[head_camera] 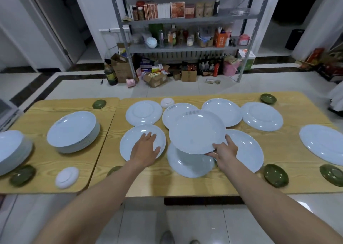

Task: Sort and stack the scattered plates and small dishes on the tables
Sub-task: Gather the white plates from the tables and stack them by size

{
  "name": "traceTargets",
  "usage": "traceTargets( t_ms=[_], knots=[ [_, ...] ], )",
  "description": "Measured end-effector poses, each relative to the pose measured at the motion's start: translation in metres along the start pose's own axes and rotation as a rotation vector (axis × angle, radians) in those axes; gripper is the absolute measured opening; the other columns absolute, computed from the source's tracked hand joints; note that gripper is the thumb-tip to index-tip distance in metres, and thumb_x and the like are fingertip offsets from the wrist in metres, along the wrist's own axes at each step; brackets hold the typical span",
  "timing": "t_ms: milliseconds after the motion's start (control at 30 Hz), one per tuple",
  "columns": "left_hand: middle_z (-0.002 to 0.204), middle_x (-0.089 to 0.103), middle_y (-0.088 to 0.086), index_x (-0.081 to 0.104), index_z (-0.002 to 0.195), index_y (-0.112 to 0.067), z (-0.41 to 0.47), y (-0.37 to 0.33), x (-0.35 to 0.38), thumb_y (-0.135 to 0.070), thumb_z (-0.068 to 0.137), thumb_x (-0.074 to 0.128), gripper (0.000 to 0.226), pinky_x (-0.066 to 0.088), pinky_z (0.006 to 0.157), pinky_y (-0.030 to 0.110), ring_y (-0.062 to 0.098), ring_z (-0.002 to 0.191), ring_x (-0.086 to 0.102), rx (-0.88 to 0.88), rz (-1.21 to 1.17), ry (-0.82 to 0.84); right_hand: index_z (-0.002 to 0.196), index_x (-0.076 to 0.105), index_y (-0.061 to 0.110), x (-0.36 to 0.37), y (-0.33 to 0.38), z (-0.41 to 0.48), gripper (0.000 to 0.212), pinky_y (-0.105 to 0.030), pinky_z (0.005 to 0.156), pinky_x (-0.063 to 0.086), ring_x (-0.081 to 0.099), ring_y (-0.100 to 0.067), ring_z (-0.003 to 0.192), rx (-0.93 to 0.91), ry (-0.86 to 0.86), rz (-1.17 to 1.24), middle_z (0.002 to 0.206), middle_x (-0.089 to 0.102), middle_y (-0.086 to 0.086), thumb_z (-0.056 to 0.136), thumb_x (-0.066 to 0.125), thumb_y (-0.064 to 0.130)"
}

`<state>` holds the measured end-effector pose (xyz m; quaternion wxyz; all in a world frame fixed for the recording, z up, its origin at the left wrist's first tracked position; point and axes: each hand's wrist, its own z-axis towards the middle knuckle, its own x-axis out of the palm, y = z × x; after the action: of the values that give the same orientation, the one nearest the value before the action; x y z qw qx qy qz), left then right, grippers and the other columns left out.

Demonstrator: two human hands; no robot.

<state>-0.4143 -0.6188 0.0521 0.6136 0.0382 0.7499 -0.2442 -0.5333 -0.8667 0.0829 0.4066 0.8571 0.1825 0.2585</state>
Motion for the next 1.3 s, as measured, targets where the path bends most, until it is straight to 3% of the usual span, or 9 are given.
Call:
traceTargets(
  t_ms=[367,533,933,1133,1233,1300],
  knots=[
    [0.160,0.028,0.002,0.028,0.154,-0.017,-0.011,0.047,0.003,-0.039,0.101,0.048,0.061,0.026,0.117,0.039,0.021,0.149,0.019,-0.131,-0.210,-0.022,0.135,0.057,0.024,0.036,-0.027,-0.009,0.070,-0.045,0.057,0.061,0.070,-0.029,0.086,0.002,0.017,-0.021,0.126,0.063,-0.008,0.081,0.053,-0.021],
    [0.154,0.040,0.004,0.036,0.151,-0.015,0.000,0.086,0.003,-0.035,0.098,0.056,0.060,0.036,0.109,0.039,0.025,0.141,0.036,-0.206,-0.400,-0.057,0.142,0.051,0.024,0.065,-0.040,-0.014,0.075,-0.044,0.057,0.061,0.067,-0.034,0.098,-0.006,0.007,0.030,0.109,0.065,0.002,0.082,0.053,-0.022],
    [0.145,0.049,0.006,0.044,0.145,-0.023,0.027,0.162,0.023,-0.025,0.082,0.079,0.072,0.042,0.103,0.044,0.031,0.133,0.045,-0.454,-0.707,-0.025,0.149,0.043,0.024,0.111,-0.078,-0.012,0.079,-0.047,0.066,0.061,0.067,-0.037,0.103,-0.015,-0.010,0.053,0.130,0.062,-0.009,0.084,0.054,-0.020],
    [0.146,0.045,0.008,0.018,0.154,-0.031,0.040,0.180,0.042,-0.007,0.078,0.080,0.101,0.043,0.106,0.053,0.033,0.133,0.044,-0.555,-0.899,0.101,0.148,0.043,0.024,0.121,-0.091,-0.009,0.079,-0.048,0.066,0.061,0.066,-0.037,0.102,0.011,-0.080,0.062,0.129,0.062,-0.009,0.084,0.056,-0.020],
    [0.134,0.051,0.009,0.018,0.154,-0.036,0.046,0.182,0.043,0.003,0.078,0.077,0.104,0.061,0.078,0.045,0.030,0.110,0.059,-0.580,-0.995,0.128,0.149,0.042,0.023,0.127,-0.095,-0.009,0.079,-0.046,0.061,0.061,0.067,-0.036,0.100,0.015,-0.112,0.070,0.124,0.063,-0.008,0.084,0.056,-0.020],
    [0.127,0.052,0.008,0.024,0.151,-0.040,0.049,0.182,0.042,0.009,0.078,0.074,0.101,0.062,0.060,0.037,0.027,0.101,0.061,-0.586,-1.071,0.141,0.149,0.042,0.022,0.131,-0.098,-0.010,0.079,-0.045,0.060,0.061,0.068,-0.034,0.097,0.016,-0.130,0.077,0.121,0.064,-0.008,0.084,0.056,-0.021]
  ],
)
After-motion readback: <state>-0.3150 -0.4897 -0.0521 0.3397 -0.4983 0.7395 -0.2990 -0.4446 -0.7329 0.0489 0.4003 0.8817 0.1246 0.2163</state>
